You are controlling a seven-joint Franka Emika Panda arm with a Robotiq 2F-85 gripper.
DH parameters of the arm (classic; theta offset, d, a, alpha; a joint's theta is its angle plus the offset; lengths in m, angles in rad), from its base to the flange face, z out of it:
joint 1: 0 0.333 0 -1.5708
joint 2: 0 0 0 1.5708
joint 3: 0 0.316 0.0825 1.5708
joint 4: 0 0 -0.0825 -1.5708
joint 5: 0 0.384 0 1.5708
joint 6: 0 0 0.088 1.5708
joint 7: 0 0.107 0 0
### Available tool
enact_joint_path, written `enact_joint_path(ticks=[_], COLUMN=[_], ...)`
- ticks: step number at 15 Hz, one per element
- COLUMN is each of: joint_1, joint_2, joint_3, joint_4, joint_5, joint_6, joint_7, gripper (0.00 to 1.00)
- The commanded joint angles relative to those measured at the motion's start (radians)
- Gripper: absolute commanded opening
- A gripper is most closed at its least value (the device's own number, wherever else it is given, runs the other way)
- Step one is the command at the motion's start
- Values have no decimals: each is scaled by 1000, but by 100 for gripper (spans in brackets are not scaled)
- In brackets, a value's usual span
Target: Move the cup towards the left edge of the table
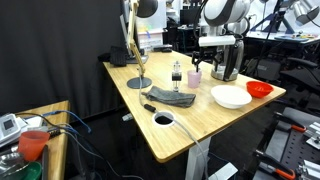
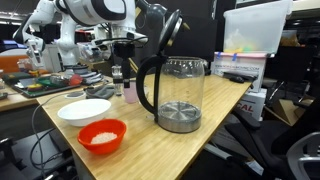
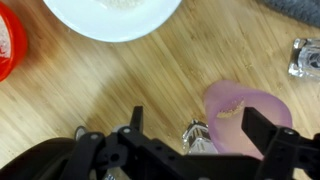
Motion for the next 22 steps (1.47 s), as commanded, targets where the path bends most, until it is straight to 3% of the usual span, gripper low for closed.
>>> enact_joint_path(ticks=[1,7,22], joint_1=[18,29,29], joint_2=[73,138,24], joint_3=[-22,-37,-25], joint_4=[75,154,83], joint_5=[9,5,1], joint_6=[25,4,36], joint_7=[115,215,197], gripper=[100,100,100])
